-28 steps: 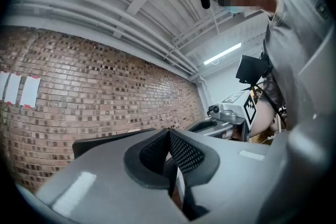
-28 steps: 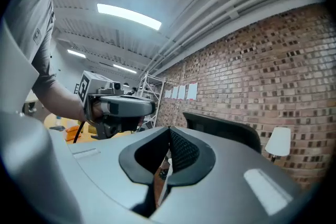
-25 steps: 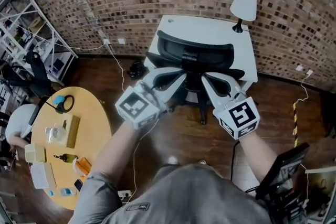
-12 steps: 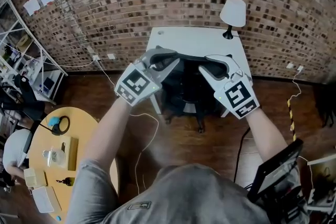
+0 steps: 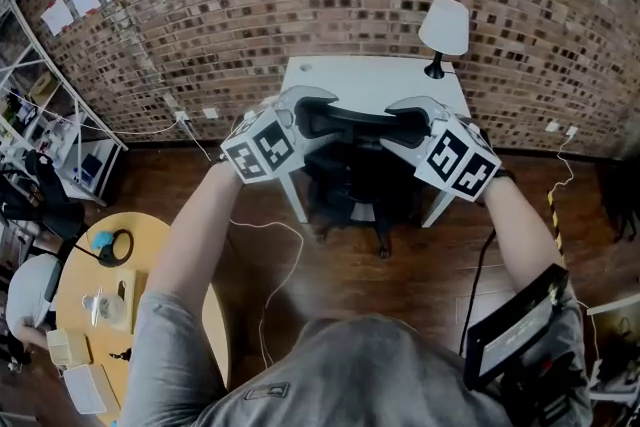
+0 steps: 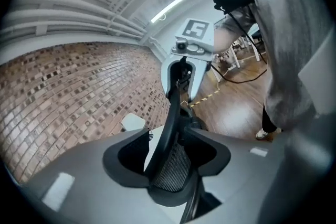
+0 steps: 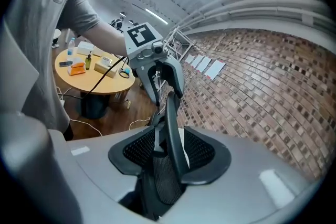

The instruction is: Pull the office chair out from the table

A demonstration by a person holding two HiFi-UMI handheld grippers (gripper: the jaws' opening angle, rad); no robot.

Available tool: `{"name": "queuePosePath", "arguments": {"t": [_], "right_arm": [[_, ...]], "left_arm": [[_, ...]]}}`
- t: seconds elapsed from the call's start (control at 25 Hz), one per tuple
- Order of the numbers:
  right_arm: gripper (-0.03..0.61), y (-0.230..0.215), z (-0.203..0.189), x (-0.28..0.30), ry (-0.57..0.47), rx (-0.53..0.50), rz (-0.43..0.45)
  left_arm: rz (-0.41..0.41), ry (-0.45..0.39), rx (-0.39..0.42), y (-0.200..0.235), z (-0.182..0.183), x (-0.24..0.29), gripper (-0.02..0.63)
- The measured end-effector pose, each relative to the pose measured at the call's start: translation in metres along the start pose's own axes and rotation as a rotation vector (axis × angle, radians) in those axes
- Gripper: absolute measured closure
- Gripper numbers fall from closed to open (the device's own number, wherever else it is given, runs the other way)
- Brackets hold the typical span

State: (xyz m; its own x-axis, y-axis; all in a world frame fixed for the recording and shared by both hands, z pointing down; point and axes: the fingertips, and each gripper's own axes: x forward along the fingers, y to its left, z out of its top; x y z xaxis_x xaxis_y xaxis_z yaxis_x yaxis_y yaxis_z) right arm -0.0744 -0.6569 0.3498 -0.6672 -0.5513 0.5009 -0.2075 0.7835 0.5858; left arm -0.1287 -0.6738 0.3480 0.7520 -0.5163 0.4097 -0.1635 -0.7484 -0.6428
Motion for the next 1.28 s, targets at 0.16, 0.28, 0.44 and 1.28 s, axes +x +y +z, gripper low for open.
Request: {"name": "queuePosePath", "arguments": {"t": [0.16, 0.28, 0.44, 1.28], "right_arm": [[0.357, -0.014, -0.004, 0.0, 0.044, -0.068, -0.02], [0.356, -0.006, -0.016, 0.009, 0.112, -0.094, 0.058], [0.356, 0.004, -0.034, 0.022, 0.179, -0.135, 0.113], [0.508, 0.025, -0.044, 0.01, 0.255, -0.273, 0.061]], "left_arm": [[-0.015, 0.015, 0.023, 0.006, -0.006, 0.007, 0.428], [-0.043, 0.042, 0.037, 0.001, -0.014, 0.018, 0.426], [-0.023, 0.087, 0.112, 0.001, -0.019, 0.027, 0.416], [-0.029, 0.144, 0.307, -0.032, -0.007, 0.017, 0.505]]}}
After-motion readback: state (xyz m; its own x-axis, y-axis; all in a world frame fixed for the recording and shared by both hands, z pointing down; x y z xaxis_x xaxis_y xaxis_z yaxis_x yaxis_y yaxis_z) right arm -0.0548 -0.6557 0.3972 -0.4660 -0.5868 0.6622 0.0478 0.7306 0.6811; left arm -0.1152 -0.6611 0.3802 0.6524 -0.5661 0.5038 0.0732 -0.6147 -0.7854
